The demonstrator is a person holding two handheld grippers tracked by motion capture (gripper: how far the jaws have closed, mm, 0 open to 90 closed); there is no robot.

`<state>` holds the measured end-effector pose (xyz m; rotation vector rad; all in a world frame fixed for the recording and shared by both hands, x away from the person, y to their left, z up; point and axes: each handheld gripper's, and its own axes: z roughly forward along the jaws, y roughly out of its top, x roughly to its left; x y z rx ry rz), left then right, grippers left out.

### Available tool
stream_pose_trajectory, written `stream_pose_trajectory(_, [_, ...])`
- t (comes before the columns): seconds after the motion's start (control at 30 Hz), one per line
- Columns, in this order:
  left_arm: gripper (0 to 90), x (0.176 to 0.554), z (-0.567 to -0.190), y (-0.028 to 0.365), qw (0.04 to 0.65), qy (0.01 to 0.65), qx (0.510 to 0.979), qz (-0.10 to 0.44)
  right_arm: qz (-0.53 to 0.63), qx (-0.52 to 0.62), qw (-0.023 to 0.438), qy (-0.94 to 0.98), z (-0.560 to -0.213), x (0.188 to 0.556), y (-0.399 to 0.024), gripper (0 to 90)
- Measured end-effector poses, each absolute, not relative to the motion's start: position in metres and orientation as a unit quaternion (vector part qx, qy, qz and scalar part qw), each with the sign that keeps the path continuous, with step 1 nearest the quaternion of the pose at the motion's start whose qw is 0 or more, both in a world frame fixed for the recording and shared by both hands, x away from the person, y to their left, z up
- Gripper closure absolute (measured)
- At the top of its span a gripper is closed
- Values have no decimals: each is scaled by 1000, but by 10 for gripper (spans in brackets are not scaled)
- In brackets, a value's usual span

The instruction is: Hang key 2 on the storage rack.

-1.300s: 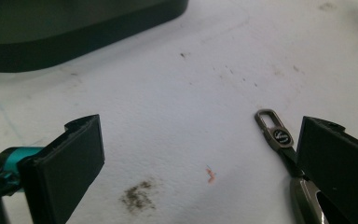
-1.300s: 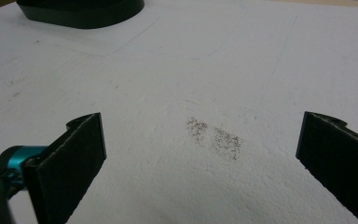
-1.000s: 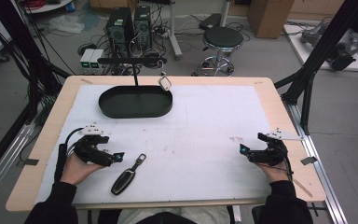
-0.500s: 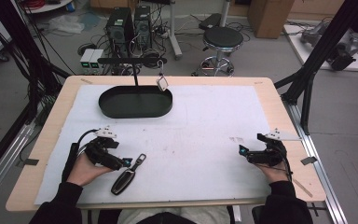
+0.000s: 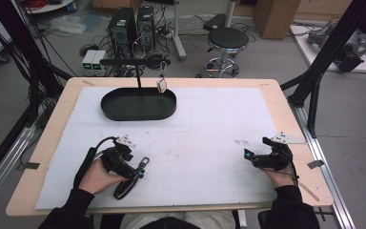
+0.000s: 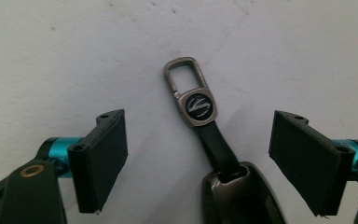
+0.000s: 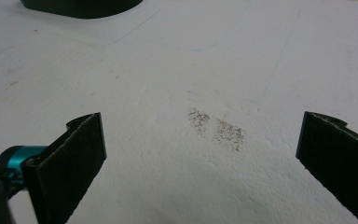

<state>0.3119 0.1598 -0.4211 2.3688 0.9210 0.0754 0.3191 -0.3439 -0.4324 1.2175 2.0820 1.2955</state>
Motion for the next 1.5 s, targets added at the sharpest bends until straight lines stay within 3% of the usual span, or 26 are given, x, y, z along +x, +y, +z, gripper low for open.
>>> stream_pose_trajectory(0.37, [357,302,-421,138,221,371,898,81,465,437,198,743,-433,318,-345,7])
stream_pose_trajectory(0.47, [481,299,-418,135,210,369,902,82,465,437,199,744,-433,317,-346,7])
stream_pose_trajectory(0.57, [729,295,-415,128,198,357,909,85,465,437,198,744,-433,317,-346,6])
stream_pose_trajectory(0.67, [813,294,-414,127,201,350,912,77,466,436,200,743,-433,317,-346,7])
stream_pose_trajectory(1.17, [850,298,-403,146,247,350,902,58,467,435,195,744,-433,316,-344,7])
stream_pose_trajectory(1.5, [850,303,-380,173,286,372,879,85,471,433,193,744,-433,317,-344,6])
